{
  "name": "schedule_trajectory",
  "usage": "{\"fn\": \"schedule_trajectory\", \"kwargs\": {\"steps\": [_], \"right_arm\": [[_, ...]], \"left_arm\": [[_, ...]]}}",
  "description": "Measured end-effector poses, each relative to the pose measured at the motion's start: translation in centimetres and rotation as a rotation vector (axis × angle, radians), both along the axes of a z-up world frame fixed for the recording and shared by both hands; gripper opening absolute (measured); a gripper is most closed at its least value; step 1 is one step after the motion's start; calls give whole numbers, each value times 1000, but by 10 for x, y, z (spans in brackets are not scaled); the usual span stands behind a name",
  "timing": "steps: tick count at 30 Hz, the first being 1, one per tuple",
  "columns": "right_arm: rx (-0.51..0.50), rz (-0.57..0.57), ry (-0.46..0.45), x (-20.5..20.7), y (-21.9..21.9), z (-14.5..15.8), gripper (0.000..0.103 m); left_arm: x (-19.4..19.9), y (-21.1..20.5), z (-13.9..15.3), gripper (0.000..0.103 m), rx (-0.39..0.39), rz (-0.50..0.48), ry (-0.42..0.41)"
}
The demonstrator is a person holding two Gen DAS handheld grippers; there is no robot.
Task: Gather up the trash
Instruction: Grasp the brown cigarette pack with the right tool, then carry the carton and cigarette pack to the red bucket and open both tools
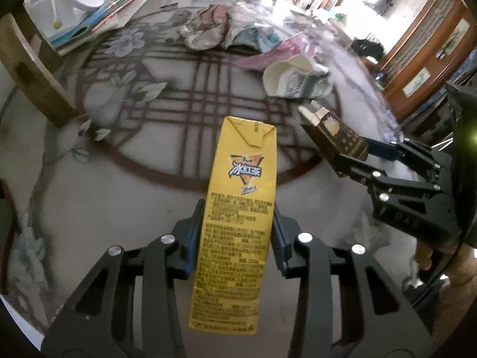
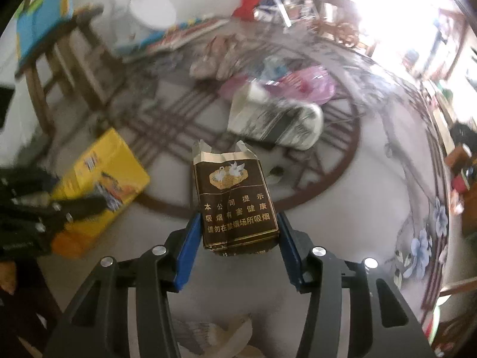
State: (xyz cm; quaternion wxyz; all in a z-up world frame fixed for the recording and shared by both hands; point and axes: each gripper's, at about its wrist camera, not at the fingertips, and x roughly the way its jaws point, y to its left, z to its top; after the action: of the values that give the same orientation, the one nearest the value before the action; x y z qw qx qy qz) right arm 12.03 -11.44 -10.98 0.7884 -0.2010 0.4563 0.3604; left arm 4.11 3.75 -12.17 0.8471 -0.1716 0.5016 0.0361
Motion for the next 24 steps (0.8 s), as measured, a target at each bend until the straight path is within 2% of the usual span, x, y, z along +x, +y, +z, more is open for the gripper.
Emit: {"fn": "schedule_trajectory", "kwargs": {"steps": [4,8,14,20,24], "right_arm": [[74,-71,-19,-4,-18,18,48],[143,-122,-51,-19,-40,35,48],[155,-148,-98,-40,-75,43,48],[148,-217,-82,-52,-118,34,48],[171,-280,-67,-59,-143,32,48]], "left_arm": [[-4,-9,17,38,6,-26,-96],[-7,-15,29,38,14,-44,-155],[-8,-22,33,38,28,-60,-183],[-9,-50,31,38,71,-127,-191],[-6,-68,27,38,27,-152,-176]]}}
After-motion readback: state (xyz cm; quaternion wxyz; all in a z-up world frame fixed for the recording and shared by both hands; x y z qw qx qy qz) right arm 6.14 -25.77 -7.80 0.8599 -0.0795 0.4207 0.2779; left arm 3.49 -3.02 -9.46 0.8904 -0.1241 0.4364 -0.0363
